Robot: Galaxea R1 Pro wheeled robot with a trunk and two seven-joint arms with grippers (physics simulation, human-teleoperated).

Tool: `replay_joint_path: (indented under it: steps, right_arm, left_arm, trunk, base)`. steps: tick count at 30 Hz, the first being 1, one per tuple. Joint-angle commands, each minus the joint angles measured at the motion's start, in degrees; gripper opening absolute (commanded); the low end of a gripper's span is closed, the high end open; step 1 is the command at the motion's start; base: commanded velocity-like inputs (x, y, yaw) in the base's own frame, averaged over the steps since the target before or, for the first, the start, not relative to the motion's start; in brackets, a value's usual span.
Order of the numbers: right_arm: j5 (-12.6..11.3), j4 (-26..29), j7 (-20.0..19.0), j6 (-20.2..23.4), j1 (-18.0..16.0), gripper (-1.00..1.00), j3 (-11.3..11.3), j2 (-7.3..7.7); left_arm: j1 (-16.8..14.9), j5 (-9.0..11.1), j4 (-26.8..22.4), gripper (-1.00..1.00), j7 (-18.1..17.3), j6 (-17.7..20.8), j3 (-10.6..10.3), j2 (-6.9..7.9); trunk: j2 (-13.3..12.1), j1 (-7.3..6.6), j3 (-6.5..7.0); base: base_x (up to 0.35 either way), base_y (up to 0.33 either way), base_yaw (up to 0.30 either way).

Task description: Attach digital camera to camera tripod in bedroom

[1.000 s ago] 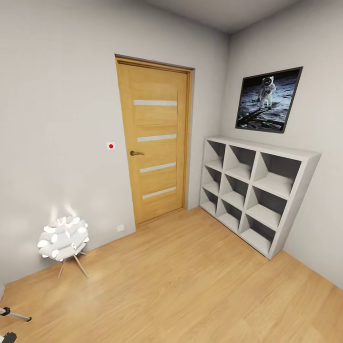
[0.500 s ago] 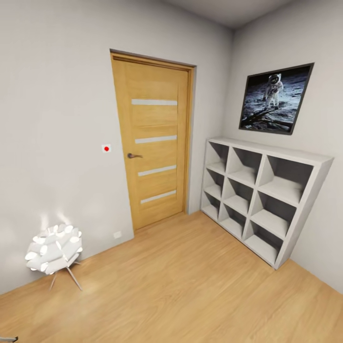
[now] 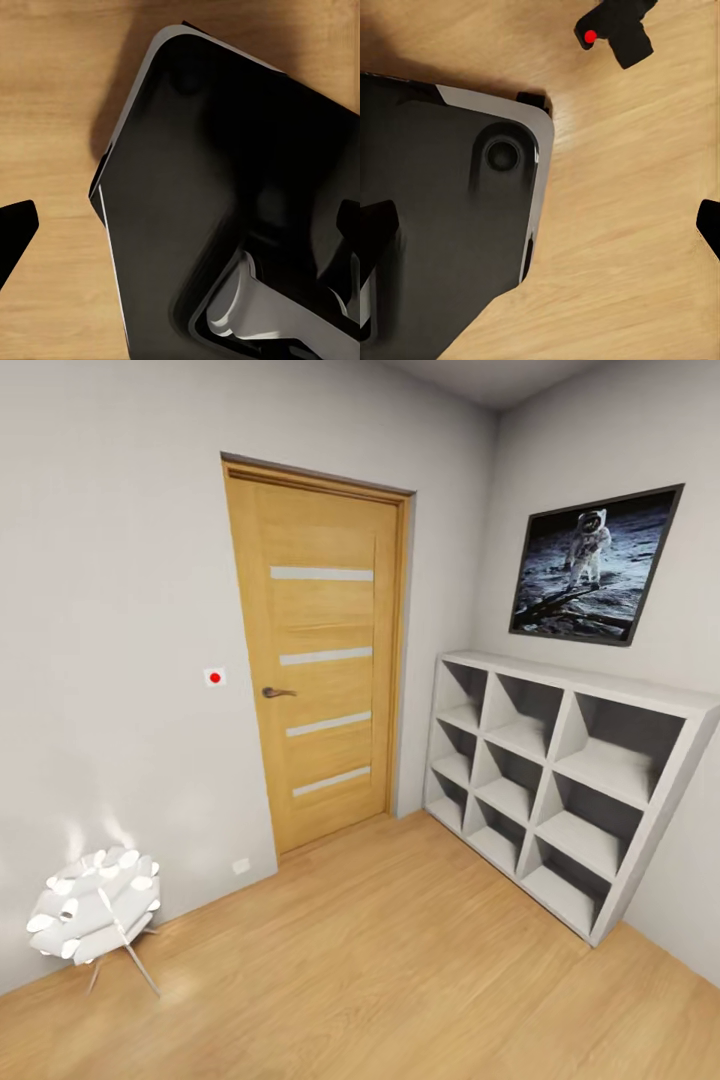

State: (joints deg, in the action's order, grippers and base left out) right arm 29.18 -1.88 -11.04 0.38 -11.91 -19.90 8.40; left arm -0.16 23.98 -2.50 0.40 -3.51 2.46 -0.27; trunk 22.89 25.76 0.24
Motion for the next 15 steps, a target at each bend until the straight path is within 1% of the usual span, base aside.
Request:
replay_joint_path:
  steps: [1, 3, 5, 15]
  right_arm:
    - [0.4, -0.1, -0.1, 0.0, 0.0, 1.0, -0.5, 0.03]
    - [0.4, -0.1, -0.1, 0.0, 0.0, 1.0, -0.5, 0.03]
    - [0.4, -0.1, -0.1, -0.1, 0.0, 1.0, -0.5, 0.04]
    - [0.4, -0.1, -0.1, -0.1, 0.0, 1.0, -0.5, 0.04]
  left_arm:
    - [0.0, 0.0, 0.0, 1.0, 0.0, -0.2, 0.2, -0.01]
    - [0.0, 0.1, 0.0, 1.0, 0.0, -0.2, 0.3, -0.01]
    - [0.0, 0.1, 0.0, 1.0, 0.0, -0.2, 0.4, 0.0]
    - [0.0, 0.3, 0.0, 1.0, 0.0, -0.2, 0.5, 0.0]
  trunk:
    - [0.0, 0.03, -0.02]
    - [0.0, 0.03, -0.02]
    - [0.0, 0.03, -0.02]
    - [0.0, 0.03, -0.02]
  base:
    - [0.068, 0.0, 0.061]
    - [0.044, 0.0, 0.115]
    - [0.017, 0.0, 0.208]
    - [0.003, 0.0, 0.259]
